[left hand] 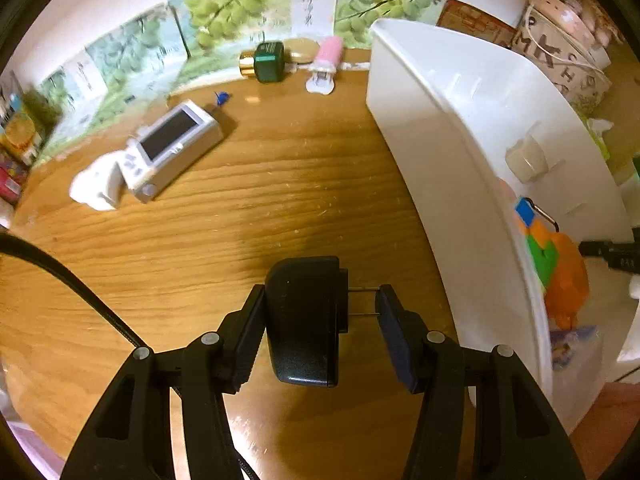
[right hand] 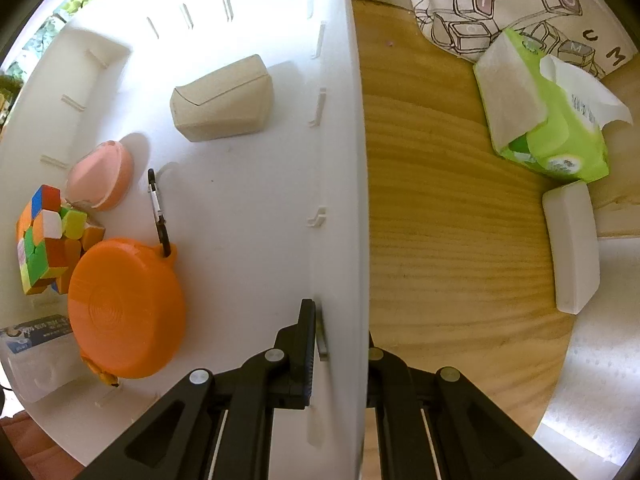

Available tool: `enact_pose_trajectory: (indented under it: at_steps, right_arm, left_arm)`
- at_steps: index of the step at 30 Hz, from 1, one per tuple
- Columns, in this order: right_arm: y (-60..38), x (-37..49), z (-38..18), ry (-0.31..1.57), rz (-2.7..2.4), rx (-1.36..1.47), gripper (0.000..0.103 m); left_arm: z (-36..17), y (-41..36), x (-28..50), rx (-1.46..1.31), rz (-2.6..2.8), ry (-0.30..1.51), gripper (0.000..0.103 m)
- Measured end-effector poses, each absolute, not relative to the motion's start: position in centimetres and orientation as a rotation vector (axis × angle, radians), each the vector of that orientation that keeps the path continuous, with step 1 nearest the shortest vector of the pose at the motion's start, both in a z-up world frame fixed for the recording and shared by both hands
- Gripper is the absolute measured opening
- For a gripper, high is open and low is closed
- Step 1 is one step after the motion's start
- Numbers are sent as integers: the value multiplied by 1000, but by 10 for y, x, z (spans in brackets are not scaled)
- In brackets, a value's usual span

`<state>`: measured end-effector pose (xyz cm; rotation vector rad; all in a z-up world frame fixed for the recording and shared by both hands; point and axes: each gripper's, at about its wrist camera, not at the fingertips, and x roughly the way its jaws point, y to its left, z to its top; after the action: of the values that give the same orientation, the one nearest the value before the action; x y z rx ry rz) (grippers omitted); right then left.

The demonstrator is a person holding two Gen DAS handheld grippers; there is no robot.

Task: Organize rigid objects
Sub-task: 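Lift the black charger and carry it over the tray with the left tool, then lower the black charger into the tray and open the left tool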

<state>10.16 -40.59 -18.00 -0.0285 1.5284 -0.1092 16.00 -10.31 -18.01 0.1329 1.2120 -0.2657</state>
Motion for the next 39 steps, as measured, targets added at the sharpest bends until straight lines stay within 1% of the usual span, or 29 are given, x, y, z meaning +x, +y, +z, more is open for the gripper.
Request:
enact_pose_trajectory:
  at_steps: [11,17,23,30,35,39]
  right_arm:
    - [-401,83,-165,1479,-78,-32,8]
    - [-401,72,-152,1458,-70,-41,8]
    - [-399,62,-145,1445,-64,-43,8]
    - [-403,54,-142,1438,-57,-44,9]
    - [-403,50,-141,1437,-54,-59,9]
    - [-400,56,-142,1436,-51,-62,9]
  left_arm:
    - [-128,-135,122,238,-334,1108,59]
    - [-98,-165,105,296,-421,1032,59]
    - [-80,-199,94,356,-522,956,59]
    - [-73,-240,91,390,-626,902,59]
    - [-81,-272,92,468,-636,947,59]
    - [-88,-287,91,477,-653,980,59]
